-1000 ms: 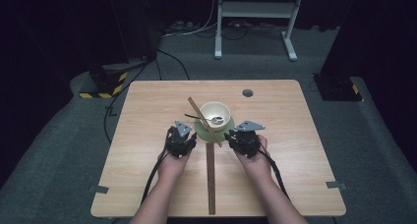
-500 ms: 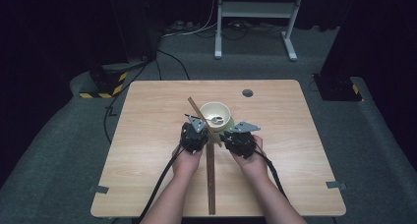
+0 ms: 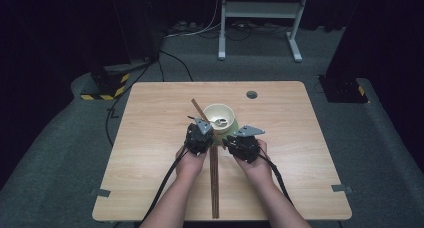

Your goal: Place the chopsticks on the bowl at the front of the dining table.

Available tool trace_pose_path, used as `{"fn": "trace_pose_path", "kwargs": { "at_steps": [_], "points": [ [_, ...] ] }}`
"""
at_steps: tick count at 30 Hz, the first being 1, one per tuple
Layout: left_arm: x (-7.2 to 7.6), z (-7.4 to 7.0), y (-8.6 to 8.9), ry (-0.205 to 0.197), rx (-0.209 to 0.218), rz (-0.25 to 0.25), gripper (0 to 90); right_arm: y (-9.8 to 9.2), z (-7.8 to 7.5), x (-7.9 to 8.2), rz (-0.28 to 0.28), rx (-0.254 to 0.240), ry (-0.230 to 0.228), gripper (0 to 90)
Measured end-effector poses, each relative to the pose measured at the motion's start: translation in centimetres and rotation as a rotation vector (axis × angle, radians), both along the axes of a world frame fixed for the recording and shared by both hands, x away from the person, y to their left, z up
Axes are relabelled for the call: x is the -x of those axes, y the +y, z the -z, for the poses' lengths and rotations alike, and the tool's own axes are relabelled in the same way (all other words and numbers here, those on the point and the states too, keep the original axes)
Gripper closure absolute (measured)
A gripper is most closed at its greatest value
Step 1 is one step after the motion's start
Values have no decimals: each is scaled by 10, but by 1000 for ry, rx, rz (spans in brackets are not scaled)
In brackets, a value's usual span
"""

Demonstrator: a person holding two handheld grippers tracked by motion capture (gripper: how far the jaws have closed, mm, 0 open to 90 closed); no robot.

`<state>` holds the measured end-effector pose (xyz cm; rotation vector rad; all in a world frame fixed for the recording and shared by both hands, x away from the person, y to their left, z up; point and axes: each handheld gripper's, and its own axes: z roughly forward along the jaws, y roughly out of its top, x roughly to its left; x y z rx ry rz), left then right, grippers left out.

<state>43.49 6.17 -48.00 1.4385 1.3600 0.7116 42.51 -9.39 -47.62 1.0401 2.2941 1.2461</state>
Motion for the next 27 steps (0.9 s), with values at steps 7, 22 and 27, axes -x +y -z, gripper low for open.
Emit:
{"fn": "trace_pose_path", "kwargs": {
  "at_steps": [7, 22, 27],
  "points": [
    [3, 4, 0, 13, 15, 13, 716, 2, 1, 2, -5, 0, 5, 736],
    [-2, 2, -1, 17, 21, 38, 717, 5, 0, 6, -14, -1, 0, 733],
    [-4, 1, 0, 29, 8, 53, 717, 6, 0, 7, -20, -2, 0, 734]
  ]
}}
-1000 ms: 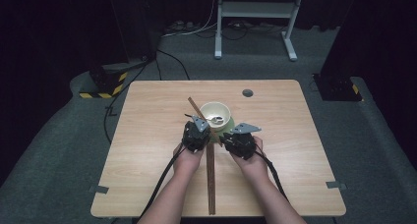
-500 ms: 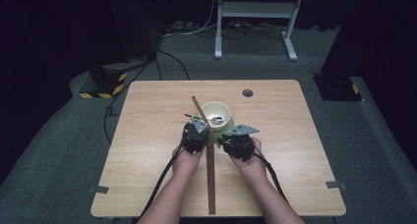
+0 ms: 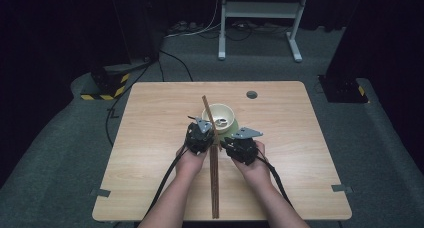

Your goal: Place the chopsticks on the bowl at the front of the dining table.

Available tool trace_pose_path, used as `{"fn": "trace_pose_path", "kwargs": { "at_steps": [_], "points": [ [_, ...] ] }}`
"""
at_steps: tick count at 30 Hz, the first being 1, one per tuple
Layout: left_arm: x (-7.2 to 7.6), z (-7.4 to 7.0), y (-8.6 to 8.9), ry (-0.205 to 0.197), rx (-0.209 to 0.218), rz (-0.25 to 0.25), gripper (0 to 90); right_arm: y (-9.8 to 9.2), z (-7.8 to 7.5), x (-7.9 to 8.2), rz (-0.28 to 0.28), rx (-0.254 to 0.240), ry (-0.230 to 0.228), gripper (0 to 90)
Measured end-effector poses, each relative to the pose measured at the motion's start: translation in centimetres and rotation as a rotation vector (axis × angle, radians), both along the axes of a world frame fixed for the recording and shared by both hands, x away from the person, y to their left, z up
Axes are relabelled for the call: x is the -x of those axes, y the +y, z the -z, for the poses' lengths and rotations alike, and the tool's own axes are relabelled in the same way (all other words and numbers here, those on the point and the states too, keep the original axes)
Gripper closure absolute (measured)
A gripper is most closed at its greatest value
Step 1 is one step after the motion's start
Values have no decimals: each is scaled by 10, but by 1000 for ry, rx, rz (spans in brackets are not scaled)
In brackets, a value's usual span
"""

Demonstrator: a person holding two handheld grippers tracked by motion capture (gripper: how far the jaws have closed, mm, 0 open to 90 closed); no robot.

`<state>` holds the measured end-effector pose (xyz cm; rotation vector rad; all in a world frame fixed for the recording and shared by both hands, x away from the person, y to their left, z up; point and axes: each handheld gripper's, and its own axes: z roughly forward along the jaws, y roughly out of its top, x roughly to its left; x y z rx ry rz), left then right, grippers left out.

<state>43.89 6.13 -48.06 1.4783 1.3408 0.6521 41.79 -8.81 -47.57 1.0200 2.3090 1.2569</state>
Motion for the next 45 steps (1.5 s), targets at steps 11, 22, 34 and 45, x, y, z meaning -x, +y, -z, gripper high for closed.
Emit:
{"fn": "trace_pose_path", "kwargs": {
  "at_steps": [11, 22, 34, 45],
  "points": [
    [-1, 0, -2, -1, 25, 4, 726, 4, 0, 4, -12, 3, -1, 729],
    [-2, -1, -3, 0, 13, 16, 727, 5, 0, 5, -12, 3, -4, 731],
    [-5, -2, -7, -9, 18, 20, 727, 5, -1, 6, -13, 4, -5, 731],
    [-4, -3, -9, -3, 5, 31, 727, 1, -3, 5, -11, 3, -11, 731]
  ]
}}
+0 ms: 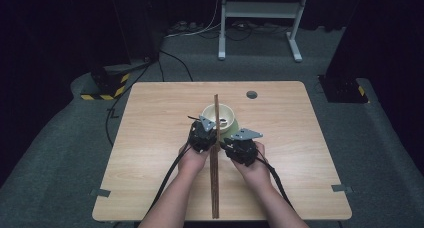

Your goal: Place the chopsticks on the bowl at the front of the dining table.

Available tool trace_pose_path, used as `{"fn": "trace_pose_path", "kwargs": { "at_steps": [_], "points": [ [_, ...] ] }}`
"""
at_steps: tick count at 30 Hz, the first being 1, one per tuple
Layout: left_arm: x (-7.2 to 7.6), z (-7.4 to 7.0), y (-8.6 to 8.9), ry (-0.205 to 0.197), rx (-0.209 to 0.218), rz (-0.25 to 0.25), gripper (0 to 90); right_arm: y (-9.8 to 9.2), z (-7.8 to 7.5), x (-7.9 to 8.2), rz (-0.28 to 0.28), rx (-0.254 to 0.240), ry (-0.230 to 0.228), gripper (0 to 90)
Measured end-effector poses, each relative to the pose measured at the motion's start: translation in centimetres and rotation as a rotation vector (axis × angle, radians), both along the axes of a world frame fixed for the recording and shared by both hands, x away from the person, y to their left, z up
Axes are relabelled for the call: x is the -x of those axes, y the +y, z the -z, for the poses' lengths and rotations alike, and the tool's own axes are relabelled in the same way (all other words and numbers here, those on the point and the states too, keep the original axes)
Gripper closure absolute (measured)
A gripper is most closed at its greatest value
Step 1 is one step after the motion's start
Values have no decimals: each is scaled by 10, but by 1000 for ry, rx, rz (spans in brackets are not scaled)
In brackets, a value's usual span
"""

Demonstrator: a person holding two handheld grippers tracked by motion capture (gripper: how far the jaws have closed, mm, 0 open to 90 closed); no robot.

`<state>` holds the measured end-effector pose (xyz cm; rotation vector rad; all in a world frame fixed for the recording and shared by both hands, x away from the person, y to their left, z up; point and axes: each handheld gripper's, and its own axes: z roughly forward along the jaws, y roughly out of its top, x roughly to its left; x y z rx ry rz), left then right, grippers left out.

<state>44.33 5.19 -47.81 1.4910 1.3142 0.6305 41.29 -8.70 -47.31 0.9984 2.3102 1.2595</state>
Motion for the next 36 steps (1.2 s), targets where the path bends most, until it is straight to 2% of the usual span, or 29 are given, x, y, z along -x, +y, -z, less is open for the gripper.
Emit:
{"fn": "trace_pose_path", "kwargs": {
  "at_steps": [17, 23, 28, 33, 34, 36],
  "points": [
    [-1, 0, -5, 0, 9, -8, 725, -2, 0, 0, 11, -7, -2, 727],
    [2, -1, -1, -14, 3, -10, 702, -5, -2, 1, 18, -12, 6, 721],
    [17, 0, 7, -37, -7, -11, 692, -10, 0, 1, 29, -5, -5, 699],
    [52, 2, 7, -64, -26, 25, 701, -18, 3, 0, 66, -12, -15, 693],
    [60, 2, 5, -78, -15, 24, 701, -19, 5, -1, 75, -11, -18, 692],
    [74, 3, 6, -79, -42, 44, 708, -21, 7, -3, 81, -11, -13, 692]
  ]
}}
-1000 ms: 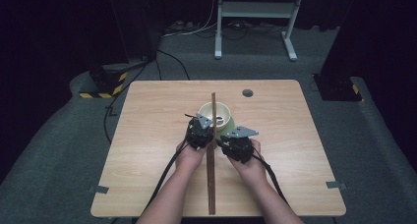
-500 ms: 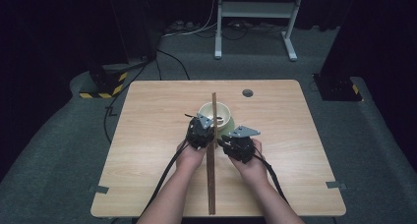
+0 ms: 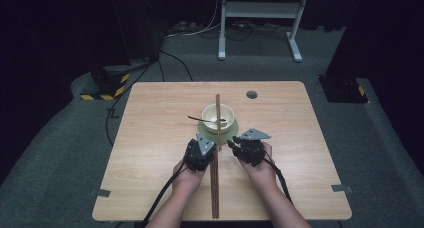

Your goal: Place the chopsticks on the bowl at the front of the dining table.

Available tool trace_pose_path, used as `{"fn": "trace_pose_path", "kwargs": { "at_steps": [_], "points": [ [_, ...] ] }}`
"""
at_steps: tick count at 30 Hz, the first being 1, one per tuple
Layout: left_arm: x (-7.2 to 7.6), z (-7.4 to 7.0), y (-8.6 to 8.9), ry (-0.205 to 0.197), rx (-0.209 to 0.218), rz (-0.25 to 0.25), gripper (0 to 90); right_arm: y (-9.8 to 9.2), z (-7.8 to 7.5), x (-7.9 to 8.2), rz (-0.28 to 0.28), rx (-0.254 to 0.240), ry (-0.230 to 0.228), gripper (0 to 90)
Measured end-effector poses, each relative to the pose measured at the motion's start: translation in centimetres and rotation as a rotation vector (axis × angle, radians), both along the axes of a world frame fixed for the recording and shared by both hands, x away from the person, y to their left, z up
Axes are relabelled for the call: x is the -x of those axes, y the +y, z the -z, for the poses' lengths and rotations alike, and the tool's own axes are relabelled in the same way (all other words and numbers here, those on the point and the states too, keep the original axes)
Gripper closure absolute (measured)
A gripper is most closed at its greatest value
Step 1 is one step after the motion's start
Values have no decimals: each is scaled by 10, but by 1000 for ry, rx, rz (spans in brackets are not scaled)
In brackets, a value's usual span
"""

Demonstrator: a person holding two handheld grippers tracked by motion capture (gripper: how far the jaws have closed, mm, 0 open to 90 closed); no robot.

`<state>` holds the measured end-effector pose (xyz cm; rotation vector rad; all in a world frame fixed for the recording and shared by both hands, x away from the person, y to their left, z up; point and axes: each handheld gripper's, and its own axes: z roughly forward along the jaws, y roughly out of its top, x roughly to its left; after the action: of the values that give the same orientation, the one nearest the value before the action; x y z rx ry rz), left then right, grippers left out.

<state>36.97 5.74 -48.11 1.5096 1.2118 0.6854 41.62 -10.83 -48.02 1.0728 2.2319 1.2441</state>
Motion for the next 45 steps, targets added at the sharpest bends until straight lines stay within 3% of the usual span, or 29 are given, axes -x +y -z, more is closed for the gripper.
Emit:
{"fn": "trace_pose_path", "kwargs": {
  "at_steps": [4, 6, 9, 14, 15, 21, 25, 30, 35, 38, 40, 42, 45],
  "points": [
    [16, 7, -7, -13, 19, 7, 713, -1, 2, -1, 2, 1, 12, 690],
    [20, 9, -8, -6, -10, 26, 715, -1, 2, -1, -3, 3, 6, 688],
    [21, 10, -11, -1, -10, 31, 721, -1, 2, -1, 3, 2, 9, 686],
    [21, 10, -14, -7, 27, 38, 736, -3, 1, -2, 0, 1, 5, 685],
    [21, 9, -12, -3, 4, 43, 740, -3, 2, -2, 2, 0, 3, 685],
    [19, 10, -13, 4, 13, 34, 744, -2, 2, -2, 2, -5, 9, 686],
    [17, 11, -11, 6, -9, 48, 744, -2, 2, -1, -1, -6, 13, 685],
    [16, 11, -12, 4, 15, 40, 745, -2, 2, -2, 0, -8, 9, 686],
    [18, 12, -12, 9, -13, 53, 745, -2, 2, -2, 2, -12, 6, 686],
    [18, 12, -15, 2, 17, 40, 745, -2, 2, -2, 2, -12, 7, 685],
    [17, 11, -12, 9, -11, 53, 745, -2, 2, -2, 0, -12, 8, 685],
    [15, 11, -13, 3, 9, 44, 744, -2, 2, -2, -2, -13, 9, 686],
    [13, 11, -13, 6, 1, 47, 745, -2, 2, -1, 1, -13, 14, 687]
  ]
}}
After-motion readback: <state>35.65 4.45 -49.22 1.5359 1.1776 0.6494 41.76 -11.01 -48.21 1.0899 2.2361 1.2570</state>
